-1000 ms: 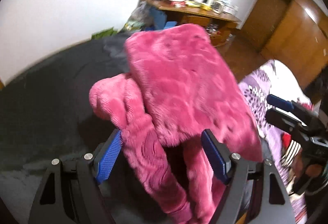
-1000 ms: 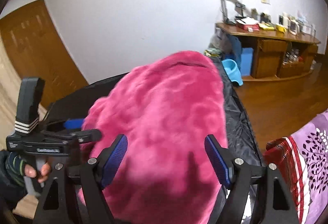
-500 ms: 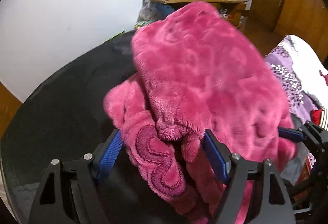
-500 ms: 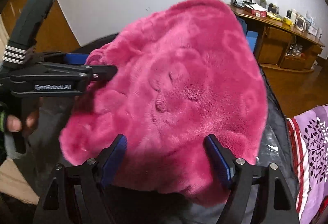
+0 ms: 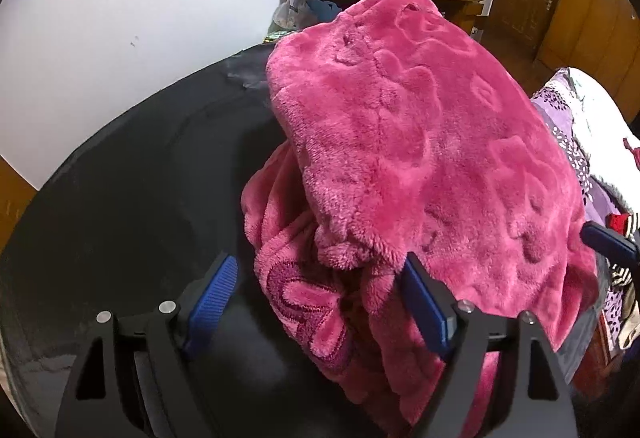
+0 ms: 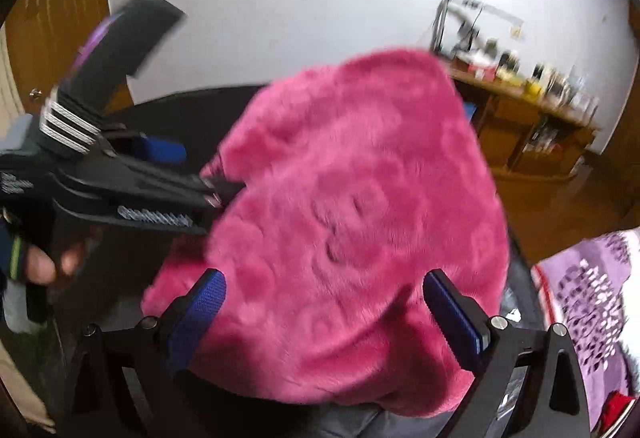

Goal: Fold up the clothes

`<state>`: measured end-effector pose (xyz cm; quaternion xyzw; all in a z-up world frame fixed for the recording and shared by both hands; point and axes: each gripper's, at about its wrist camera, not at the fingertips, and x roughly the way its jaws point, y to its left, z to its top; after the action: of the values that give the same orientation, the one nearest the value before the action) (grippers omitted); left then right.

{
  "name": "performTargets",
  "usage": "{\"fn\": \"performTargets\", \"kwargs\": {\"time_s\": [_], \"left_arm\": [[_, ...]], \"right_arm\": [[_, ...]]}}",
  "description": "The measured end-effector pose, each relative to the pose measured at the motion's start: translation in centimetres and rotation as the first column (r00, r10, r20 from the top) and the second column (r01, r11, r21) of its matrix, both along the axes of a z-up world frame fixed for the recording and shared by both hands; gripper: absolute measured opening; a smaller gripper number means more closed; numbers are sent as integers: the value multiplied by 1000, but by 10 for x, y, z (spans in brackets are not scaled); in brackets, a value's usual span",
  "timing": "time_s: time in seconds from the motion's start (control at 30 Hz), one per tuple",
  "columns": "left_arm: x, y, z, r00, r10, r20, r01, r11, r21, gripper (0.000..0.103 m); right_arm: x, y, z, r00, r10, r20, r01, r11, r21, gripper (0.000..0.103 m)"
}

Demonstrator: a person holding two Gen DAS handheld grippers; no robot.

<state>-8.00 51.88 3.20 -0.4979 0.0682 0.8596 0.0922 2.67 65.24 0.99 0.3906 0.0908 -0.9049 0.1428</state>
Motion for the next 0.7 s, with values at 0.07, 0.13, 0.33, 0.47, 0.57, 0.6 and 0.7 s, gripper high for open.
{"fn": "performTargets", "kwargs": {"time_s": [0.07, 0.13, 0.33, 0.47, 0.57, 0.6, 0.7], "left_arm": [[2, -3, -1, 1000, -7, 12, 7, 1000, 13, 86], [2, -2, -3, 1000, -10, 29, 9, 999, 35, 86], [9, -16, 25, 1000, 0, 25, -3, 992, 130, 86], [0, -8, 59, 997, -31, -67, 41, 986, 160, 86], [-14, 2, 71, 994, -65, -91, 82, 978, 191, 86], [-20, 6, 72, 993, -78, -89, 95, 975, 199, 86], [-40, 22, 53, 993, -99, -58, 108, 978, 179, 86]], "right_arm": [[-2, -9, -8, 1000, 15, 11, -15, 1000, 9, 101], [-6, -18, -21, 998, 13, 60, -14, 1000, 20, 101], [-15, -24, -46, 993, -5, 119, -2, 998, 66, 102], [-18, -27, -56, 992, -20, 121, 10, 997, 80, 102], [-18, -29, -61, 992, -24, 126, 13, 996, 83, 102], [-18, -29, -61, 991, -24, 133, 13, 997, 80, 102], [-19, -28, -62, 988, -19, 154, 8, 997, 74, 103]]}}
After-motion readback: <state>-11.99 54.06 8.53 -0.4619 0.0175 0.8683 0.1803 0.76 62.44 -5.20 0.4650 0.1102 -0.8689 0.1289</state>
